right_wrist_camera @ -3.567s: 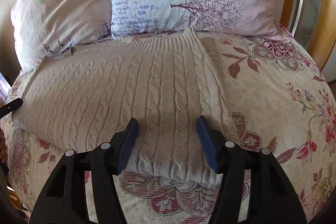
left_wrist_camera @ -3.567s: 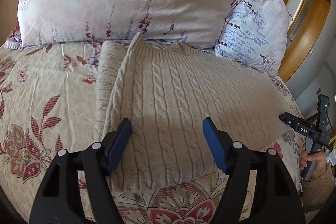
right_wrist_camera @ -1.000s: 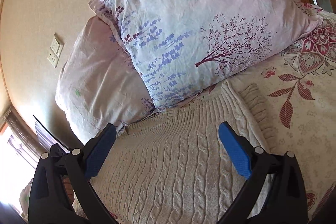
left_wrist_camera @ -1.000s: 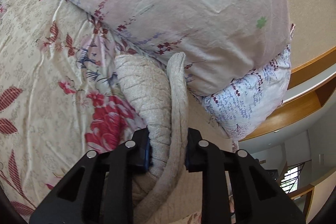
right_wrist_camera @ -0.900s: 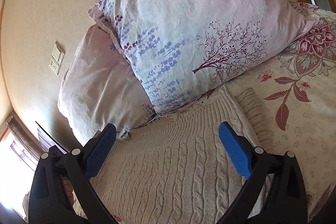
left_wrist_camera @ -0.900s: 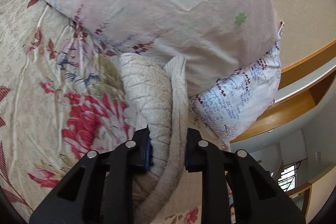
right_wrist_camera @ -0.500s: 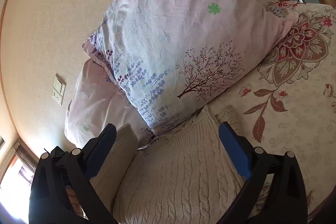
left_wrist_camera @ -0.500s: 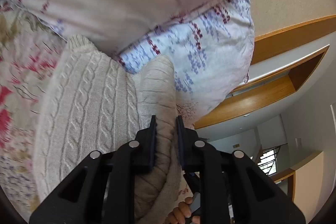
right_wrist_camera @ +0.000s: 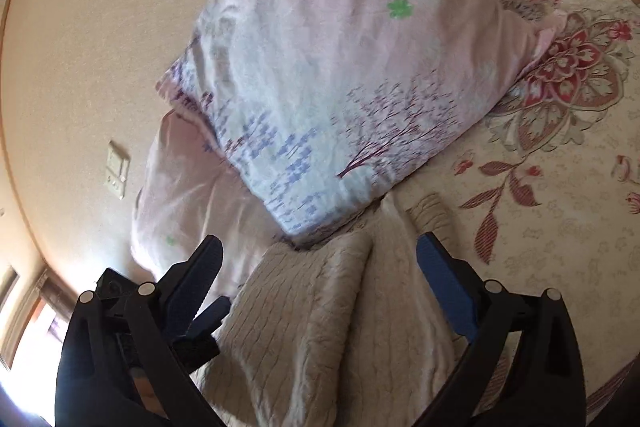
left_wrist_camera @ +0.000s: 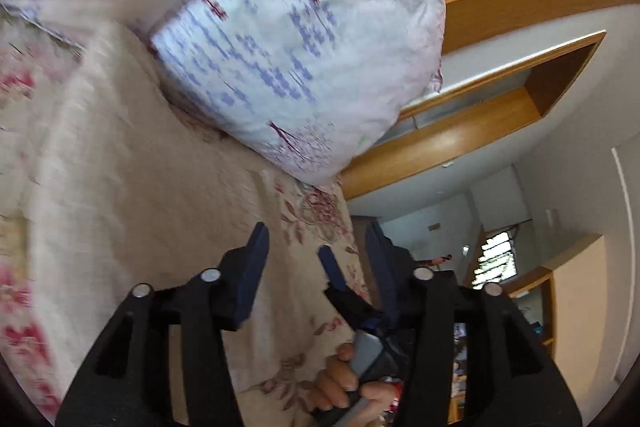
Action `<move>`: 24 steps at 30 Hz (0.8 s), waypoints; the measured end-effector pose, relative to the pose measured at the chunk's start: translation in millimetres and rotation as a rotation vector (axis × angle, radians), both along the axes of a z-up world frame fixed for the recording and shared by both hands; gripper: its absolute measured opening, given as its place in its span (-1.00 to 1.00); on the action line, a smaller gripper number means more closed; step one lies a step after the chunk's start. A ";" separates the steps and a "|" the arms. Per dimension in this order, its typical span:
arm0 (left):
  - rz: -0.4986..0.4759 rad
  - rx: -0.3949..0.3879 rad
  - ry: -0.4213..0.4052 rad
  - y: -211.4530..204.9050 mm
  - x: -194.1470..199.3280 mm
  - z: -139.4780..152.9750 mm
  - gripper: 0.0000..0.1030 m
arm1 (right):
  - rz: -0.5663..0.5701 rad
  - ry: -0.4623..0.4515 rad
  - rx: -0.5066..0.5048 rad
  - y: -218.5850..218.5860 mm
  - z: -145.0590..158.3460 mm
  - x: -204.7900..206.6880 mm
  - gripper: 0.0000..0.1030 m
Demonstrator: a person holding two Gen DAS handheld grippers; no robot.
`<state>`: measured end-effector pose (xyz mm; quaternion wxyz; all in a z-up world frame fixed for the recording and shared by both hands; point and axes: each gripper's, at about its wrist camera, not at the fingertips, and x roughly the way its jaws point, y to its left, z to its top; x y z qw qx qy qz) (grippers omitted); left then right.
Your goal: Fold small clothes
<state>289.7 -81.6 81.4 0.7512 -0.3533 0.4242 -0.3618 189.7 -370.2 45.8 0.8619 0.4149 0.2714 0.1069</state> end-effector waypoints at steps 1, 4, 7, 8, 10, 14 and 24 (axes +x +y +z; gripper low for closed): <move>0.037 0.045 -0.026 17.1 -3.2 3.3 0.12 | 0.060 0.021 -0.002 5.4 4.3 1.3 0.94; 0.153 0.218 -0.055 58.5 -4.7 0.0 0.31 | 0.207 0.185 -0.044 22.4 5.4 10.6 0.93; 0.178 0.274 0.018 81.1 -0.6 -25.5 0.33 | 0.286 0.338 0.020 28.1 -15.7 16.9 0.54; 0.177 0.272 0.051 86.4 1.5 -34.6 0.33 | 0.301 0.380 0.067 27.7 -24.8 17.3 0.40; 0.150 0.255 0.089 87.4 0.6 -50.9 0.34 | 0.315 0.419 0.081 30.2 -33.0 16.5 0.34; 0.148 0.271 0.044 88.9 -8.1 -54.3 0.39 | 0.349 0.439 0.052 37.1 -30.2 8.7 0.27; 0.179 0.566 -0.061 69.7 -20.1 -51.4 0.49 | 0.538 0.503 -0.046 80.6 -29.3 15.2 0.28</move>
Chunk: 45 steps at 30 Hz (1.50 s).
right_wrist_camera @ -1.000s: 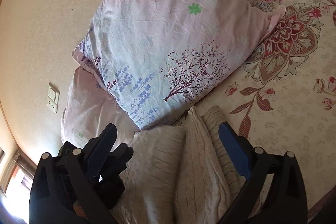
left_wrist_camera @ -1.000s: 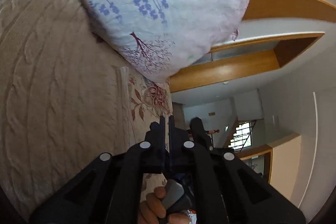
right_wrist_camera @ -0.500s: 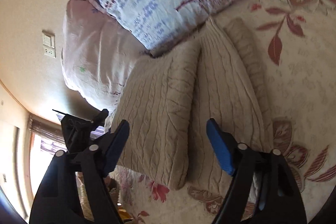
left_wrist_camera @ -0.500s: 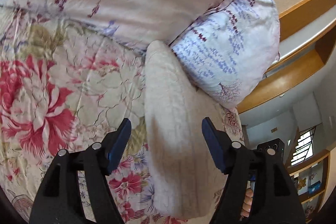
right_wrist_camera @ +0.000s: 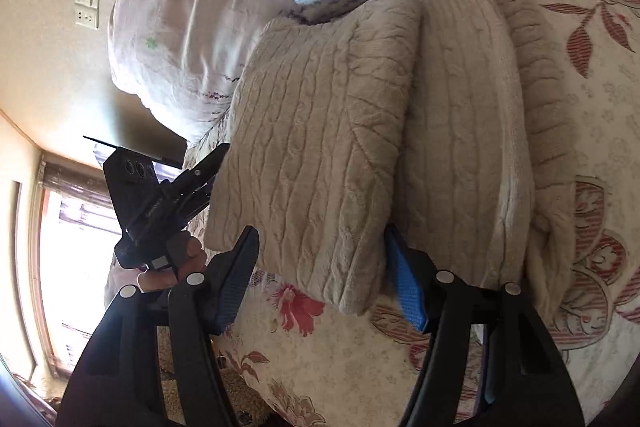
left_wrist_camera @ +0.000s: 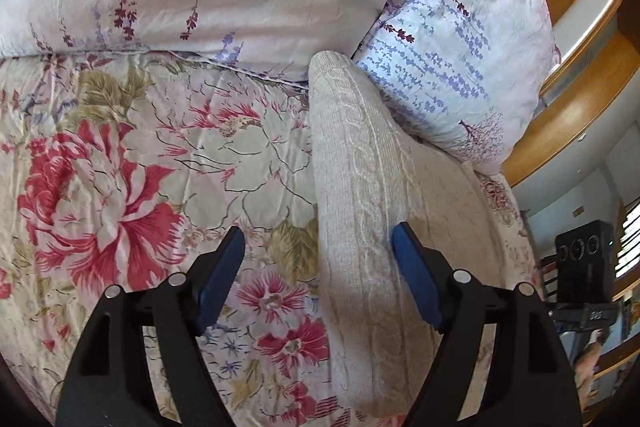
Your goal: Fold small clothes
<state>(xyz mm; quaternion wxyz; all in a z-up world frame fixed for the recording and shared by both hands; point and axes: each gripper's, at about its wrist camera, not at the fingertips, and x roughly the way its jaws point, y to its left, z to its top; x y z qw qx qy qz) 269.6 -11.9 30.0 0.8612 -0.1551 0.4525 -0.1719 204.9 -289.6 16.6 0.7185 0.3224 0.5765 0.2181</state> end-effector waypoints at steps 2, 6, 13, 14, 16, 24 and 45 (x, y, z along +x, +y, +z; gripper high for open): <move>0.004 0.045 -0.007 -0.3 -2.0 -0.6 0.49 | 0.001 0.028 -0.008 5.9 -8.3 8.6 0.28; 0.027 0.061 0.025 9.5 0.1 -8.5 0.50 | -0.037 -0.007 0.036 8.4 -7.9 15.5 0.27; 0.044 0.035 0.064 24.2 2.2 -7.2 0.49 | -0.074 0.017 0.040 15.4 -19.4 39.9 0.27; 0.042 0.033 0.065 24.5 2.4 -6.3 0.49 | -0.090 0.013 0.065 13.2 -20.1 41.4 0.27; 0.042 0.027 0.068 24.7 2.3 -5.6 0.50 | -0.118 -0.007 0.118 6.5 -22.3 41.4 -0.02; 0.058 -0.098 0.096 38.7 4.6 -3.3 0.56 | -0.147 -0.111 0.049 11.5 -14.3 41.1 -0.67; -0.160 -0.201 -0.008 -5.8 -17.7 16.8 0.64 | -0.334 -0.126 -0.393 -79.4 0.7 3.1 -0.68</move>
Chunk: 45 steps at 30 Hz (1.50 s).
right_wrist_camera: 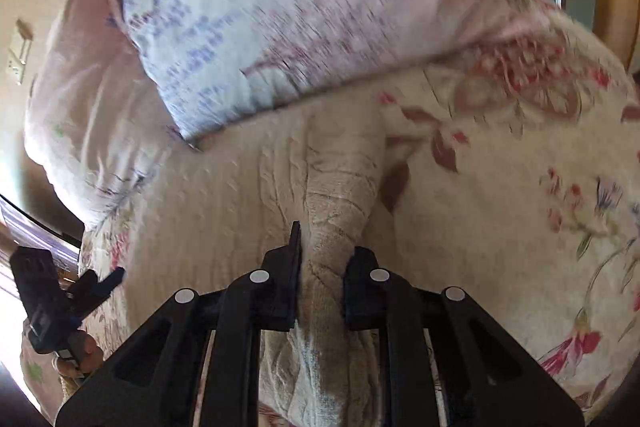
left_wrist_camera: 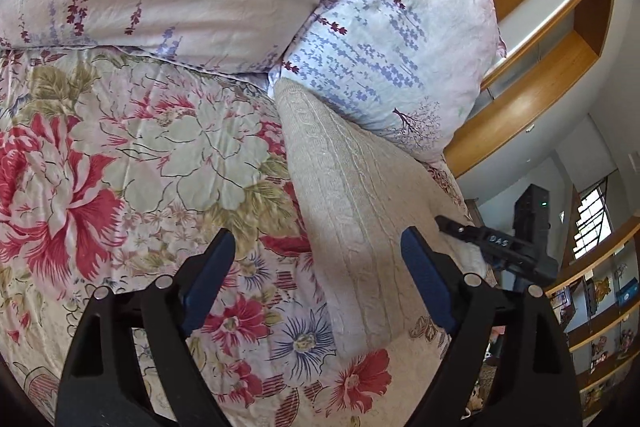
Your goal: Fold small clothes
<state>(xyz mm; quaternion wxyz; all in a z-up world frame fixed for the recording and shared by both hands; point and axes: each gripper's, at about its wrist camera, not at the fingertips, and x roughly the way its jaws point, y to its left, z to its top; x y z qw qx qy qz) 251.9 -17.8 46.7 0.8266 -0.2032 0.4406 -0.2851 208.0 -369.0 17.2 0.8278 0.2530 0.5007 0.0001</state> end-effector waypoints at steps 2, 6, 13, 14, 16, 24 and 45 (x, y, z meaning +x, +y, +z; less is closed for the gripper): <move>-0.022 0.006 0.003 -6.5 -2.0 -1.4 0.65 | -0.007 -0.037 0.037 -6.1 -0.5 -6.9 -0.68; -0.052 0.013 0.002 -16.8 -5.8 -5.2 0.65 | 0.045 -0.114 -0.049 3.7 24.1 -8.8 -0.68; -0.084 0.047 0.020 -35.4 -14.1 -18.3 0.65 | 0.040 -0.062 -0.020 3.0 7.2 -11.1 -0.65; -0.086 0.054 0.024 -37.3 -15.0 -20.8 0.65 | 0.029 -0.074 0.018 0.8 4.7 -14.7 -0.63; -0.087 0.065 0.036 -39.8 -16.4 -25.3 0.65 | 0.017 -0.088 0.062 -4.1 7.6 -22.7 -0.57; -0.114 -0.013 0.121 -36.8 -21.8 -38.1 0.09 | 0.021 -0.082 0.127 -12.4 11.8 -65.5 -0.45; -0.125 -0.004 0.074 -29.5 -41.8 -35.5 -0.67 | 0.048 -0.072 0.006 -9.0 1.8 -86.0 -0.74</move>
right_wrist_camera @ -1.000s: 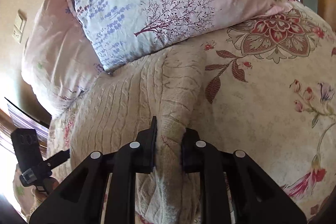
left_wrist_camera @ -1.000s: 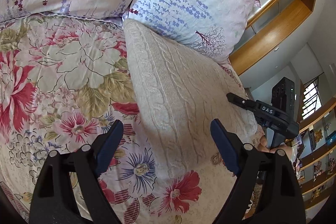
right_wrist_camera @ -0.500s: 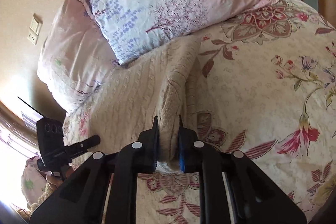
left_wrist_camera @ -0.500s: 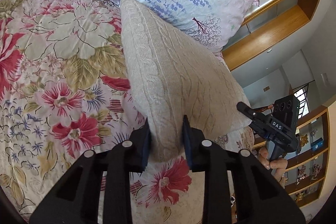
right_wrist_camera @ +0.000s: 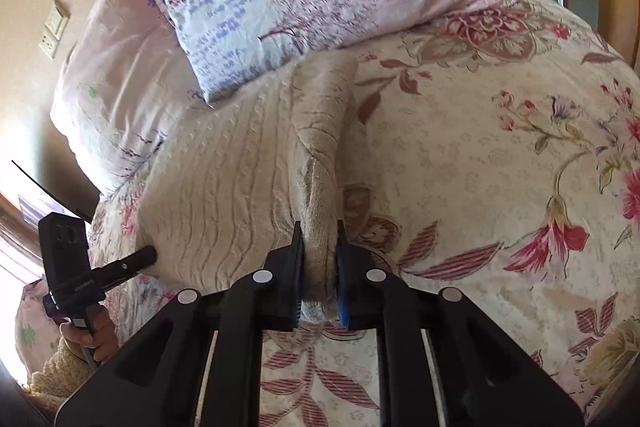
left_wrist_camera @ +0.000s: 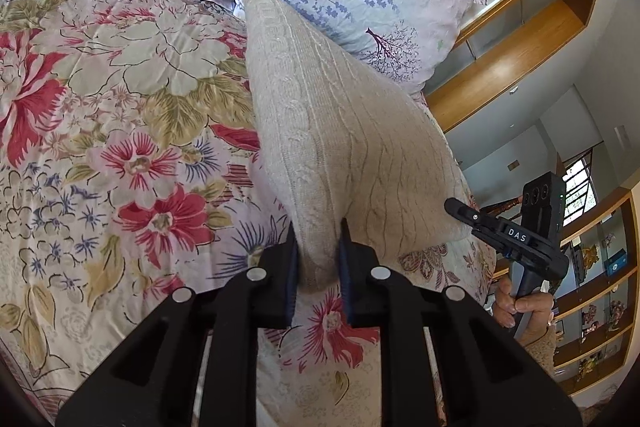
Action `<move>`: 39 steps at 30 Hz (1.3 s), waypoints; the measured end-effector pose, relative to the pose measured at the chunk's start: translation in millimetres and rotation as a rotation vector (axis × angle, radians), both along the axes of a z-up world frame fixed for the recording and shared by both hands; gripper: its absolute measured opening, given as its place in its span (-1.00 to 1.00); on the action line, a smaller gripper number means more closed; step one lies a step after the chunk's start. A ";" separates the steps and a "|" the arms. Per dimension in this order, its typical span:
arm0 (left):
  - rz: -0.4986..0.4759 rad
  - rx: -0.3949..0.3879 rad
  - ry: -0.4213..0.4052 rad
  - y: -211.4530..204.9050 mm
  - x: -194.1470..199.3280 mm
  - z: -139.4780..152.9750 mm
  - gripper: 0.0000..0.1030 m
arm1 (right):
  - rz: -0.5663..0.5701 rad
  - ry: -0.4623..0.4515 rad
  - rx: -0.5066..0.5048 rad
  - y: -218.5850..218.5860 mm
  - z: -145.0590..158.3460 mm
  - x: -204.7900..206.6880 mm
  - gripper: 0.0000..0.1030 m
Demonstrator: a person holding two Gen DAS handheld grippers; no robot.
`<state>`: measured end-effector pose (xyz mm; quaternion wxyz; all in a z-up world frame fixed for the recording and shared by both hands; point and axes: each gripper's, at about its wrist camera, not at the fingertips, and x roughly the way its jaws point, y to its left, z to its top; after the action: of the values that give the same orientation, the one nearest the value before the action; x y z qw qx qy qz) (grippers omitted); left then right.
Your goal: Fold small clothes
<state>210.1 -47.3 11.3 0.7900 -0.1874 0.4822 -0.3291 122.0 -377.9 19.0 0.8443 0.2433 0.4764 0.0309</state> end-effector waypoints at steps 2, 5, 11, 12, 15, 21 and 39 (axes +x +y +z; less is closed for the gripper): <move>0.001 0.024 -0.019 -1.5 -0.9 1.2 -0.66 | -0.019 -0.005 0.056 -6.7 -7.4 -2.1 -0.73; -0.003 0.059 -0.042 -0.8 -2.0 6.5 -0.55 | -0.019 0.005 0.078 -8.1 -5.6 -0.4 -0.68; 0.072 0.061 -0.162 12.7 -2.6 37.7 0.19 | -0.117 -0.113 0.216 -36.0 24.4 12.3 0.24; 0.083 0.063 -0.172 12.1 1.3 41.9 0.23 | -0.138 -0.121 0.233 -41.1 26.5 20.8 0.24; 0.104 0.082 -0.159 4.1 16.9 45.2 0.27 | -0.177 -0.077 0.252 -49.1 19.8 56.8 0.24; 0.137 0.145 -0.068 -7.2 41.1 24.2 0.39 | -0.176 0.032 0.220 -39.7 -7.2 107.8 -0.30; 0.079 0.025 -0.005 -2.2 36.9 19.4 0.41 | -0.158 -0.022 0.107 -33.5 7.7 72.3 -0.40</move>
<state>247.0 -49.5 30.6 0.8058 -0.1956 0.4766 -0.2919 194.3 -411.5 26.7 0.8352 0.3245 0.4440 -0.0077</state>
